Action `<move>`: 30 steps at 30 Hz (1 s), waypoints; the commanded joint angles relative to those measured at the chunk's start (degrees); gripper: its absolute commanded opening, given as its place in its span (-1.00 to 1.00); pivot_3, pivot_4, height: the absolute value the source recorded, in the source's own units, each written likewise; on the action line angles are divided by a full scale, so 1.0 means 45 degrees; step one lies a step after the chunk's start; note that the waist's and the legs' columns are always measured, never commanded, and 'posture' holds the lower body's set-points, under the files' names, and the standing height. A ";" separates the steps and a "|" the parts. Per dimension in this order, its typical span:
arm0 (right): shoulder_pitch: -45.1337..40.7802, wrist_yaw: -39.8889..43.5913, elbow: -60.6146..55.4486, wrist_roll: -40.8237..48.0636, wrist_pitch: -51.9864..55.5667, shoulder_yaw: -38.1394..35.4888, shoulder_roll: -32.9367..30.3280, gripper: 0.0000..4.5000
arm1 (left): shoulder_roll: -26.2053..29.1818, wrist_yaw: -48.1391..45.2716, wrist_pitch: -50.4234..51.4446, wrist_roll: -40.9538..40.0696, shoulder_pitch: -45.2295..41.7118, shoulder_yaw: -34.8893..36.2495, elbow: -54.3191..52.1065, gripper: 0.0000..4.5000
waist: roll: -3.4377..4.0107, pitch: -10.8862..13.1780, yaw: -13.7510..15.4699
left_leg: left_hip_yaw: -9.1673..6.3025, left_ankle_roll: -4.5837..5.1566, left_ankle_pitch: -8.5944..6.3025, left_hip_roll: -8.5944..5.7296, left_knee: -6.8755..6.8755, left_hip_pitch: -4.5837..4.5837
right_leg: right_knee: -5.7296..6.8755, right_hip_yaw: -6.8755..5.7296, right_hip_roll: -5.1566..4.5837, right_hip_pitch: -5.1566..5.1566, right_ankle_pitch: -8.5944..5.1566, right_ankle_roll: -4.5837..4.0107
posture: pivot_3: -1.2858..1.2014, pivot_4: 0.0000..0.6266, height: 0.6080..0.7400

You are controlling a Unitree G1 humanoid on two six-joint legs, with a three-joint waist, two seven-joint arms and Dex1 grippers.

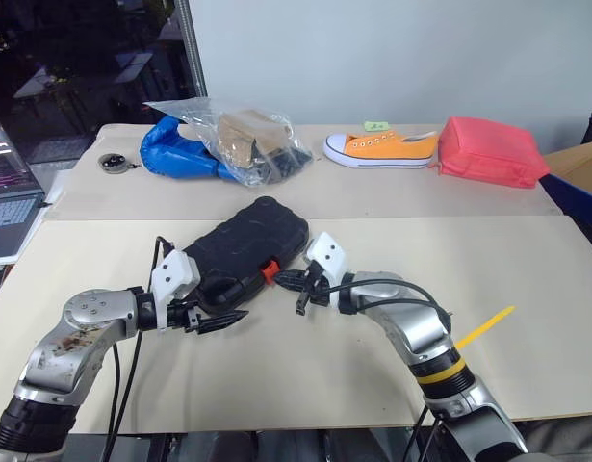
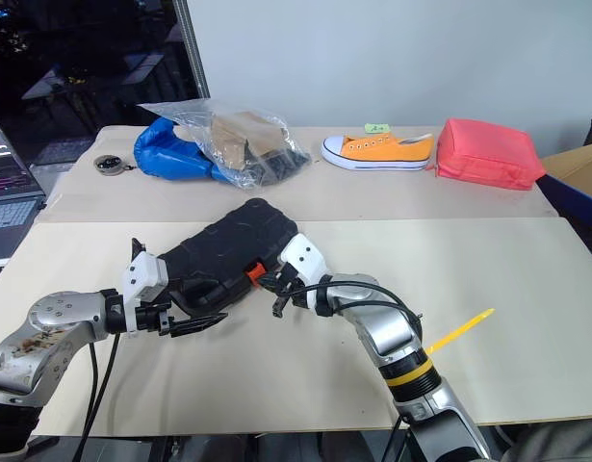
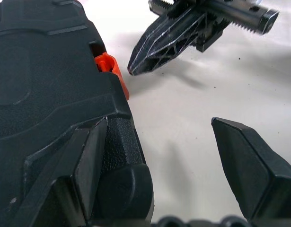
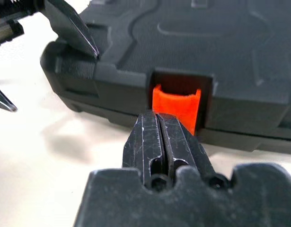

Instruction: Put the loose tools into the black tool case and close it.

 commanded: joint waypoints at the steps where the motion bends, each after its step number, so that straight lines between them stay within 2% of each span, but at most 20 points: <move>1: -0.0512 -0.0287 -0.0339 0.0136 -0.0057 -0.0367 0.0308 -0.98 | 0.0000 -0.0081 0.0210 0.0225 0.0249 -0.0348 0.0246 0.67 | 0.0000 0.0000 -0.0001 | 0.0000 0.0000 0.0000 0.0000 0.0000 0.0000 | 0.0001 0.0000 0.0000 0.0000 0.0000 0.0000 | 0.03 -0.52 1.00; 12: -0.1356 -0.0571 0.0519 -0.0336 0.0184 -0.0096 0.0398 -0.98 | -0.0023 0.0000 0.0217 0.0241 0.0274 -0.0319 0.0205 0.67 | 0.0000 0.0000 0.0022 | 0.0000 0.0000 0.0000 -0.0002 0.0001 -0.0002 | -0.0002 -0.0002 -0.0003 0.0000 0.0006 -0.0009 | 0.03 -0.52 1.00; 18: -0.1235 -0.0466 0.0927 -0.0684 0.0267 0.0259 0.0225 -0.98 | -0.0066 0.0076 0.0225 0.0244 0.0297 -0.0320 0.0181 0.67 | 0.0001 -0.0001 0.0010 | 0.0000 0.0000 0.0000 -0.0002 0.0001 0.0005 | 0.0000 -0.0001 -0.0002 0.0004 0.0005 -0.0009 | 0.03 -0.52 1.00; 30: -0.0725 -0.0658 0.2171 -0.1214 -0.0351 0.0623 0.0795 -0.98 | -0.0043 0.0168 0.0276 0.0207 0.0342 -0.0336 0.0139 0.67 | 0.0003 -0.0003 -0.0048 | 0.0001 0.0000 0.0000 0.0004 -0.0001 0.0086 | 0.0001 0.0001 0.0002 0.0081 -0.0019 0.0032 | 0.03 -0.52 1.00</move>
